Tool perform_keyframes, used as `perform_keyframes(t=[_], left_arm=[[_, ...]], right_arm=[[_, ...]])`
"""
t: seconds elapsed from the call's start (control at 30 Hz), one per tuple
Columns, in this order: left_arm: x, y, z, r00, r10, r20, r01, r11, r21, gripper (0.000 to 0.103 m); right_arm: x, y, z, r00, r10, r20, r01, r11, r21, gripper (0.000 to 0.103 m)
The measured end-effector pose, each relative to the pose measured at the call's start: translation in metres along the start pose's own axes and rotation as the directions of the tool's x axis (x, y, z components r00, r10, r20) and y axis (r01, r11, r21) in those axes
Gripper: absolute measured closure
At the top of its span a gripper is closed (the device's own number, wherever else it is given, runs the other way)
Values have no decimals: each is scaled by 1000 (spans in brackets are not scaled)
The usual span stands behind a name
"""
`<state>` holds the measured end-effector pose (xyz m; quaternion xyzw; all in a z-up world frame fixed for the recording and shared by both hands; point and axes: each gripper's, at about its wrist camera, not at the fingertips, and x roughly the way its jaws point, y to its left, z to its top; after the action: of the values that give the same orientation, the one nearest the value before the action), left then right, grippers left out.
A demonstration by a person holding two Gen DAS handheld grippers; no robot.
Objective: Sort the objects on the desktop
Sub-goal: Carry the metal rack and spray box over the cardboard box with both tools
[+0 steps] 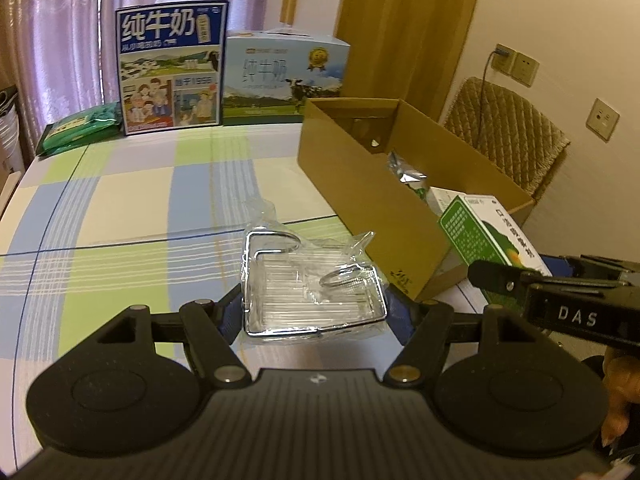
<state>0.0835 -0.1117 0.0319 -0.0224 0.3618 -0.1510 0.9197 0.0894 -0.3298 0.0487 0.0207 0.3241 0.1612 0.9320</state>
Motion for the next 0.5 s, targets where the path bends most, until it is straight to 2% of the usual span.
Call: perform_keyframes(t=[0.5], left_arm=[[7,-33,17,999,-42,4,42,998,50,37]], right_arm=[[-13,-35,8,999,-40,23,39,998,45,50]])
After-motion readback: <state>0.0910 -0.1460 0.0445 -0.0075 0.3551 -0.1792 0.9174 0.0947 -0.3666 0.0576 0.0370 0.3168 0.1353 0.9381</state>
